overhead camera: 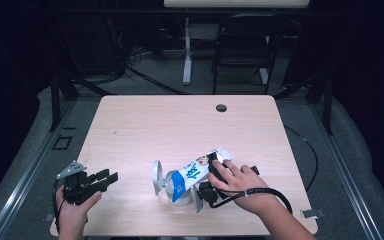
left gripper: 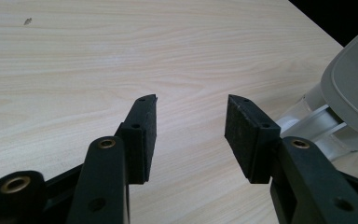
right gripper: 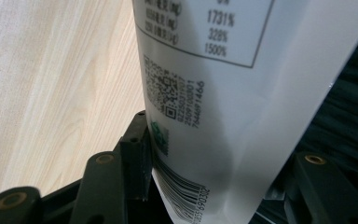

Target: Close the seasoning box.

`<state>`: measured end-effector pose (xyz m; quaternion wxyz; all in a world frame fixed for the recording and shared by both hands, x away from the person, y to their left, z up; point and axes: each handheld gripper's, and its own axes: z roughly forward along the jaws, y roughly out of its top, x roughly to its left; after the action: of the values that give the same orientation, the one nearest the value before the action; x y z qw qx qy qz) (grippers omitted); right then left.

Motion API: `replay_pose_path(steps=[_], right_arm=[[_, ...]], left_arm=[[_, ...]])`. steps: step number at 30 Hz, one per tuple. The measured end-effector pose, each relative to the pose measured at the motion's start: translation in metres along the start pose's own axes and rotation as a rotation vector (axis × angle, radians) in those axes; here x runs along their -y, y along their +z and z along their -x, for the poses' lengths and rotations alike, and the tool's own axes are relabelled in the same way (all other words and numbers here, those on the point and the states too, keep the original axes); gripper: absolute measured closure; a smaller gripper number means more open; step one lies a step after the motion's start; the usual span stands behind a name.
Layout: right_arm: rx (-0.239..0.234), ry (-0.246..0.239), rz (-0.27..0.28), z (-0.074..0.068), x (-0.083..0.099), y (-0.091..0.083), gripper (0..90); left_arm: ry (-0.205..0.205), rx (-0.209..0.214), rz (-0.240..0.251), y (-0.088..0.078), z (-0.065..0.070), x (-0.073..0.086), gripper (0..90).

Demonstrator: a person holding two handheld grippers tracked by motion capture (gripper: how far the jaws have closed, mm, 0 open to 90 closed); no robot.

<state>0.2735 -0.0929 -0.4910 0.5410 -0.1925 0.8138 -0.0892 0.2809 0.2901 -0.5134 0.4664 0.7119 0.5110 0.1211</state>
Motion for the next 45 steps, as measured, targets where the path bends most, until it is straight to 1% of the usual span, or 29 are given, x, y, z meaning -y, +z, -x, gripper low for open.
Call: replay_pose_path(steps=[15, 17, 19, 45], right_arm=[[-0.002, -0.001, 0.001, 0.0003, 0.0000, 0.0002, 48.5], [-0.003, 0.007, 0.013, -0.0003, 0.0004, 0.0010, 48.5], [-0.001, -0.004, 0.000, 0.0005, -0.0001, -0.0001, 48.5], [0.000, -0.008, 0.002, 0.0006, 0.0001, -0.0003, 49.1]], left_arm=[[0.000, -0.001, -0.001, 0.0000, -0.0009, 0.0003, 54.0], [0.000, -0.001, -0.001, 0.0000, -0.0009, 0.0003, 54.0], [0.000, -0.001, -0.001, -0.0001, -0.0009, 0.0003, 54.0], [-0.002, -0.001, -0.001, -0.0001, -0.0011, 0.0004, 53.9]])
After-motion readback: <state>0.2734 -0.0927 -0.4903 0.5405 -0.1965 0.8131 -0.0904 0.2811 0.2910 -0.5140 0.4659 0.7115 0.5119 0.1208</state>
